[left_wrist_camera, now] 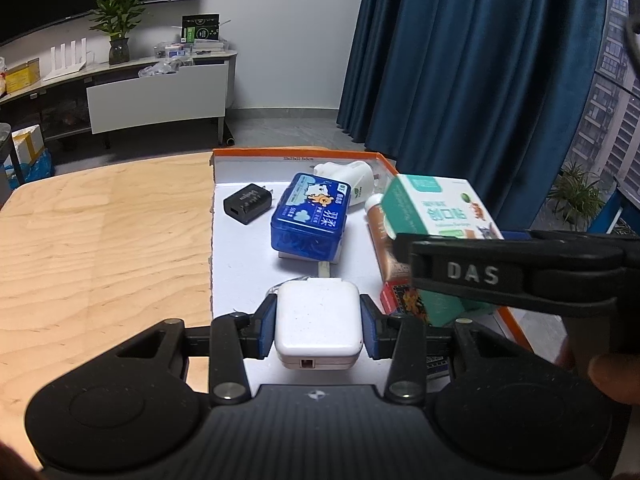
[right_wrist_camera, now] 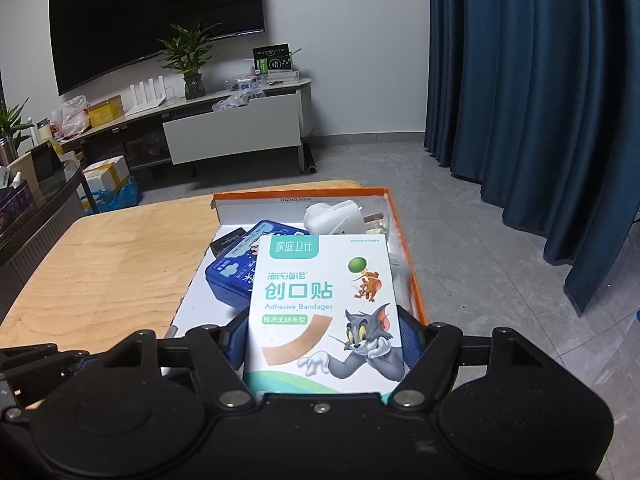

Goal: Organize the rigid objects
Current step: 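Lower the white charger and bandage box into the white box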

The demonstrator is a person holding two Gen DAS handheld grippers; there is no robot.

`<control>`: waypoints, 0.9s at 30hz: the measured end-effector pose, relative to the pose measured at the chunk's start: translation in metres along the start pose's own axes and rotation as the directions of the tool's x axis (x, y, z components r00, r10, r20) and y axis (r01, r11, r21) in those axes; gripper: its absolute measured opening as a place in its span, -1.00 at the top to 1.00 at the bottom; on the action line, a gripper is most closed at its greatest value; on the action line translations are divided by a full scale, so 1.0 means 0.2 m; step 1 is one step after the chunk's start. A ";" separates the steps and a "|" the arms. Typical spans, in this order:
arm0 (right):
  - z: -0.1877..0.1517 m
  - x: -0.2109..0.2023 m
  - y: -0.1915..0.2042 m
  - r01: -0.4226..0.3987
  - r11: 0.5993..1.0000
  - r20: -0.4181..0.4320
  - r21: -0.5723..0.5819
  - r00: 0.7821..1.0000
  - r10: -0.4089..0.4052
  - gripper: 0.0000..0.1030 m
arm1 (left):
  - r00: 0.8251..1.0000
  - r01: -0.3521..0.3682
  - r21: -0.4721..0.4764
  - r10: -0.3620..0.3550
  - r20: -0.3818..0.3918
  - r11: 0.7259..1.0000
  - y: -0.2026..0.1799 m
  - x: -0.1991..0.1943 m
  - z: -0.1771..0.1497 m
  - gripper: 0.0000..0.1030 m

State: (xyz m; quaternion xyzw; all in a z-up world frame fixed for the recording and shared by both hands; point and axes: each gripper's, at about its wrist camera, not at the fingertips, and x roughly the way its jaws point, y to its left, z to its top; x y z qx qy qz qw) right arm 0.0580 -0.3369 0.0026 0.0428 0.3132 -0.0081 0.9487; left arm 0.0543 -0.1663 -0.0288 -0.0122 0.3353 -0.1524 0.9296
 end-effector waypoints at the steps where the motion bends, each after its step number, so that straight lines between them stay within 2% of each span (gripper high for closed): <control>1: 0.00 0.00 0.00 0.004 1.000 0.002 -0.003 1.000 -0.004 -0.63 | 1.000 -0.001 -0.004 0.001 0.001 1.000 0.00 0.00 0.00 0.18; 27: -0.11 -0.09 -0.06 0.028 0.999 -0.016 0.028 1.000 -0.027 -0.63 | 1.000 -0.002 -0.012 0.002 0.020 1.000 0.02 -0.01 0.03 0.18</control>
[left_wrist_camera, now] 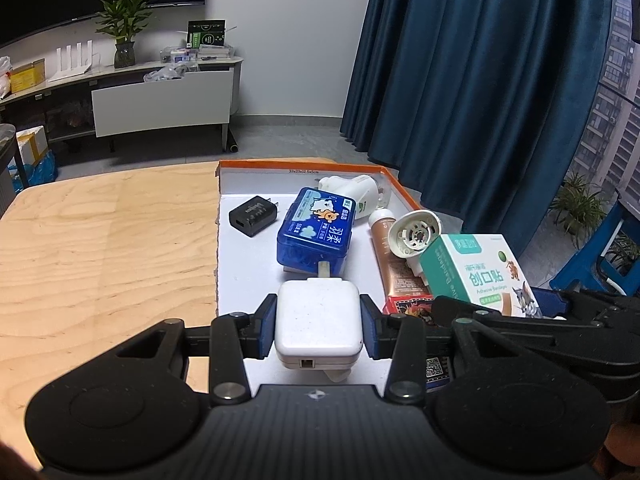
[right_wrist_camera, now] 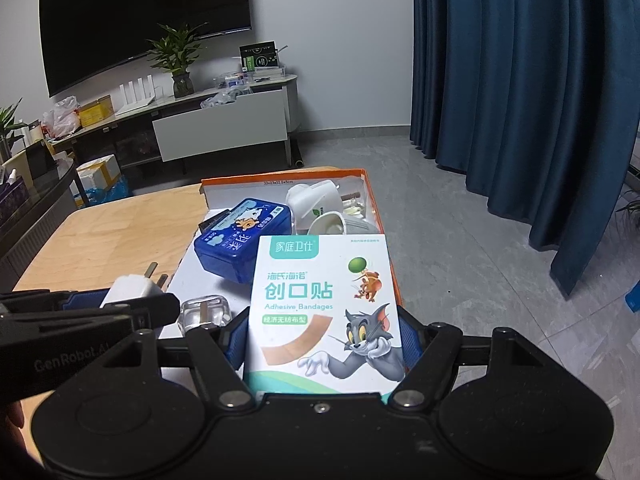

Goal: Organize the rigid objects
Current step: 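Lower the white charger and bandage box into the white box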

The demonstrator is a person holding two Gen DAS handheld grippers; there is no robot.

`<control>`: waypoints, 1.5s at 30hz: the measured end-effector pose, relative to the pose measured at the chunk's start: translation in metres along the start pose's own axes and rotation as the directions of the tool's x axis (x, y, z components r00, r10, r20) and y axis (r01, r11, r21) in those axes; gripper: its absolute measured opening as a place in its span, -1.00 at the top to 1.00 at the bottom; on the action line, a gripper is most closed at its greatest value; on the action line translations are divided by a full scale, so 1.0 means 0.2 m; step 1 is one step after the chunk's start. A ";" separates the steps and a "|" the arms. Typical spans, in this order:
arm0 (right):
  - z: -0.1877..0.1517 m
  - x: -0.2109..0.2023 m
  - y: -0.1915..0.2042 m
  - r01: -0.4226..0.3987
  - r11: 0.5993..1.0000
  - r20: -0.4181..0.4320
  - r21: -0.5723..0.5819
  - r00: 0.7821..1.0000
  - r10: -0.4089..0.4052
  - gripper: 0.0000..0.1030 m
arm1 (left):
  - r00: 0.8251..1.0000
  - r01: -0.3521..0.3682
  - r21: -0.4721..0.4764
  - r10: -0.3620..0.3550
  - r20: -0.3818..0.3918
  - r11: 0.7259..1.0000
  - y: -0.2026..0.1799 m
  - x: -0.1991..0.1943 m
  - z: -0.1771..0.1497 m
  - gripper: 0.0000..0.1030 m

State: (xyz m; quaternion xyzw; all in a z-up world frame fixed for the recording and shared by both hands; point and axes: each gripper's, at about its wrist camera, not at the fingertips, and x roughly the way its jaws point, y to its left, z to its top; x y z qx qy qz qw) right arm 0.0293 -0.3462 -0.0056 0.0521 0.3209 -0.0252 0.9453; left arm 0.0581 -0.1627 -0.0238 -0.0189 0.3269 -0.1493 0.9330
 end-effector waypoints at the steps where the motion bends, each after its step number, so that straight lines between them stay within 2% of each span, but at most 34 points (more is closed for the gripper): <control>1: 0.00 0.00 0.00 0.001 1.000 0.000 0.000 1.000 -0.001 -0.63 | 1.000 -0.001 0.000 0.001 0.000 1.000 0.00 0.00 0.00 0.18; 45: -0.03 -0.01 0.01 -0.002 1.000 0.013 0.004 1.000 0.002 -0.63 | 1.000 -0.001 -0.016 0.001 0.007 1.000 0.02 -0.01 0.01 0.18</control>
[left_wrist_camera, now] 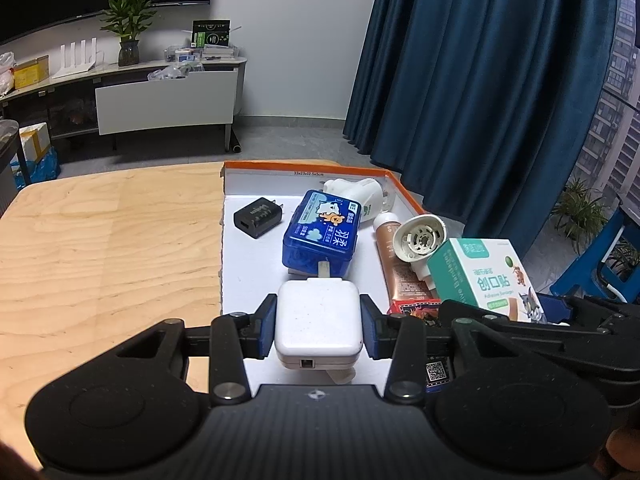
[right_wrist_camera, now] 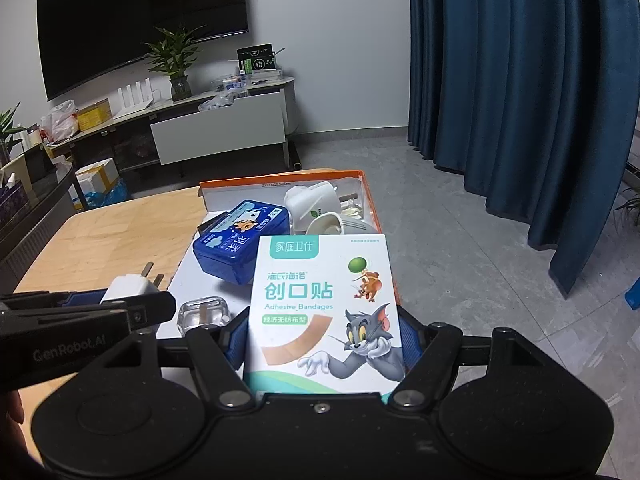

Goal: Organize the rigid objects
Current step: 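Lower the white charger and bandage box into the white box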

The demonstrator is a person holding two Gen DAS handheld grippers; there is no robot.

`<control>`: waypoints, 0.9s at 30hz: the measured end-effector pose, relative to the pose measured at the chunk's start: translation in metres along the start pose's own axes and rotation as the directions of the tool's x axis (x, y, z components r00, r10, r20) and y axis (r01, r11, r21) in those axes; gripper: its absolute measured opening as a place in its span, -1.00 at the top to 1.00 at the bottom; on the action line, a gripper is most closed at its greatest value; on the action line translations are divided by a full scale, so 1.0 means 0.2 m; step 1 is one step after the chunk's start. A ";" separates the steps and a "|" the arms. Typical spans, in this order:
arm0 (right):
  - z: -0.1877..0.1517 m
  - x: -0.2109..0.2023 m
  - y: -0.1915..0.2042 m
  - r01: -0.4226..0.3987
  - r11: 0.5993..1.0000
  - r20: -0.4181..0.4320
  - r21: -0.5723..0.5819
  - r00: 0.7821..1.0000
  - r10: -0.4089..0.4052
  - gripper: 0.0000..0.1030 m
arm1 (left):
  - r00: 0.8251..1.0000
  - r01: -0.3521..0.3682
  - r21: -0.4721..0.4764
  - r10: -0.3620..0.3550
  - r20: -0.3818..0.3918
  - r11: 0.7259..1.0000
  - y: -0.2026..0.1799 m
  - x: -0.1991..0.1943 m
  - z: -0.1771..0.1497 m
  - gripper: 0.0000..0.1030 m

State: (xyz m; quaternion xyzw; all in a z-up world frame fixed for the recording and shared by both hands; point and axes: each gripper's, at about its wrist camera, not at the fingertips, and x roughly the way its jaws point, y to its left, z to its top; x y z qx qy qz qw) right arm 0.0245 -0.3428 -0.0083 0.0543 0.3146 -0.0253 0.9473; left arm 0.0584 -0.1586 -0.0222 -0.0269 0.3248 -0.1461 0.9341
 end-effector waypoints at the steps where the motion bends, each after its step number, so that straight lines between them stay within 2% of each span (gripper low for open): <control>1: 0.00 0.00 0.00 0.000 1.000 0.000 -0.001 1.000 0.000 -0.63 | 1.000 0.001 -0.001 -0.001 0.001 1.000 0.00 0.00 0.00 0.18; 27: 0.02 0.00 -0.01 -0.008 1.000 -0.014 -0.008 1.000 0.008 -0.63 | 1.000 0.002 0.002 -0.002 0.002 1.000 0.00 0.00 0.00 0.18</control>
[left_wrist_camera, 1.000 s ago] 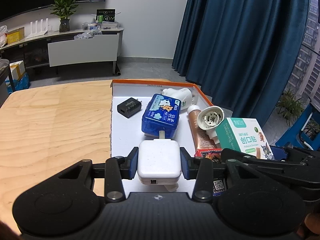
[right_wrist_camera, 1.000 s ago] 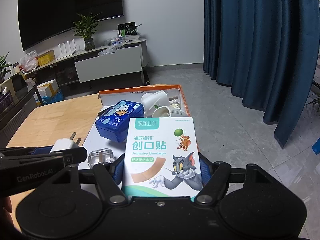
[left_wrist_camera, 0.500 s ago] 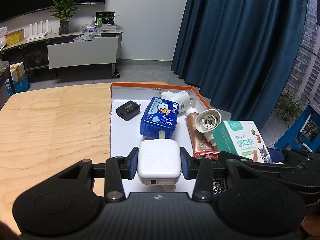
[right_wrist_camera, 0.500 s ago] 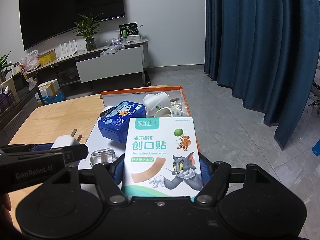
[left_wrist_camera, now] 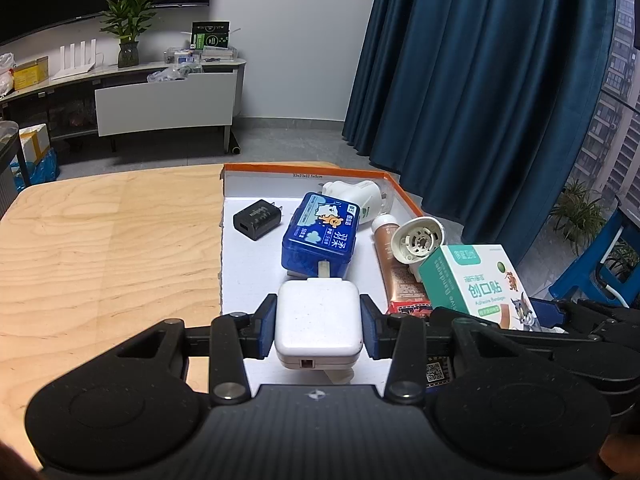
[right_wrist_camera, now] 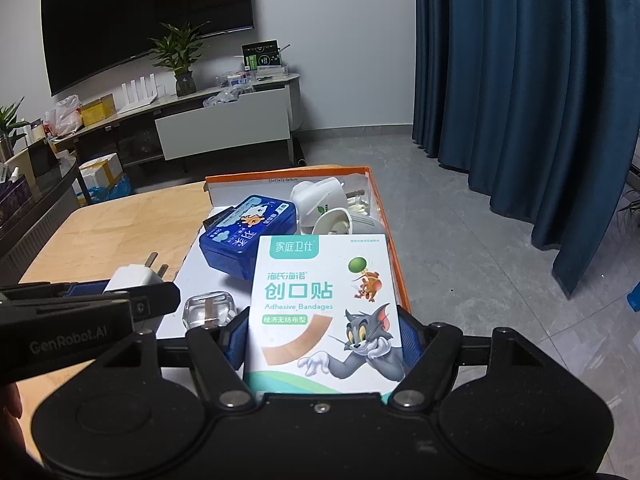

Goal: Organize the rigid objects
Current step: 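Lower the white charger and bandage box into the white box, then open both grippers to release the bandage box and white charger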

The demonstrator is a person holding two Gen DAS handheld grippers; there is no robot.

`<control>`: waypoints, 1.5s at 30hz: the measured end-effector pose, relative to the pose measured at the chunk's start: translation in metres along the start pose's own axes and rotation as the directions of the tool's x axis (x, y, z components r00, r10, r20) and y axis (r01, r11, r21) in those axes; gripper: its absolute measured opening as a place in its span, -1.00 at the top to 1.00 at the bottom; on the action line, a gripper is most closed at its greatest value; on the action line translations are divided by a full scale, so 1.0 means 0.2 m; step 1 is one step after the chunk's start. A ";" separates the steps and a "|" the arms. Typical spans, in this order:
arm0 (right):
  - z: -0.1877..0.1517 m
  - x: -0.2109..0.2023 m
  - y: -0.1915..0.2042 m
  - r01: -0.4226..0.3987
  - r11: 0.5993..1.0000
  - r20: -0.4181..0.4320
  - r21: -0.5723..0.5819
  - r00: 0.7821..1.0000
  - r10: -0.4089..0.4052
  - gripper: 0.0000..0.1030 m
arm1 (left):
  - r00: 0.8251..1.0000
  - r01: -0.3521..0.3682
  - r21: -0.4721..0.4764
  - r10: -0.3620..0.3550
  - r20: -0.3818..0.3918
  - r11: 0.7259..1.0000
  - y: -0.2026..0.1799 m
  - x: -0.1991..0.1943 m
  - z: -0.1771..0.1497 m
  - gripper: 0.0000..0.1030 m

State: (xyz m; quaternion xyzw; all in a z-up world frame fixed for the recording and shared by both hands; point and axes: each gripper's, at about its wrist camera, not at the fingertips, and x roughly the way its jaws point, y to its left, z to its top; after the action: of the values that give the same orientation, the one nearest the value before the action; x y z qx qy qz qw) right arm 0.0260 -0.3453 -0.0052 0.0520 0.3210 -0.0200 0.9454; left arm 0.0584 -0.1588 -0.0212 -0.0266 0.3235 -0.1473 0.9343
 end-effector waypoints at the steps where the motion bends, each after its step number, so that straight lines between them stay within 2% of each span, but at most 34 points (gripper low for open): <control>1: 0.00 0.00 0.00 0.000 1.000 0.000 0.001 1.000 0.000 -0.63 | 1.000 0.001 -0.001 -0.001 -0.002 1.000 0.00 0.00 0.00 0.18; 23: 0.00 0.06 0.02 0.005 1.000 -0.013 -0.009 1.000 -0.006 -0.64 | 1.000 -0.007 -0.015 0.007 -0.019 1.000 0.04 0.04 -0.01 0.18; 27: -0.01 0.08 0.00 -0.027 1.000 -0.019 -0.003 0.999 0.027 -0.72 | 1.000 -0.018 -0.024 0.018 -0.023 1.000 0.07 0.04 -0.01 0.18; 32: 0.01 0.01 -0.04 -0.022 0.999 0.033 0.031 0.999 0.021 -0.73 | 0.999 -0.021 -0.025 0.020 -0.028 0.999 0.07 0.06 0.00 0.18; 36: 0.04 -0.04 -0.09 0.023 0.997 0.081 0.076 0.996 -0.029 -0.73 | 0.999 -0.009 -0.014 0.008 -0.036 1.000 0.05 0.07 -0.01 0.18; 45: 0.04 -0.10 -0.16 0.043 0.993 0.100 0.107 0.994 -0.054 -0.73 | 0.998 0.039 -0.002 -0.039 -0.054 0.999 -0.05 0.13 0.02 0.18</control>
State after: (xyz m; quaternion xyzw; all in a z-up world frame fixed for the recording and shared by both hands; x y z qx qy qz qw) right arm 0.0125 -0.3786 0.0118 0.0928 0.2715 -0.0625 0.9559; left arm 0.0780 -0.1754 -0.0323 -0.0292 0.3483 -0.1660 0.9221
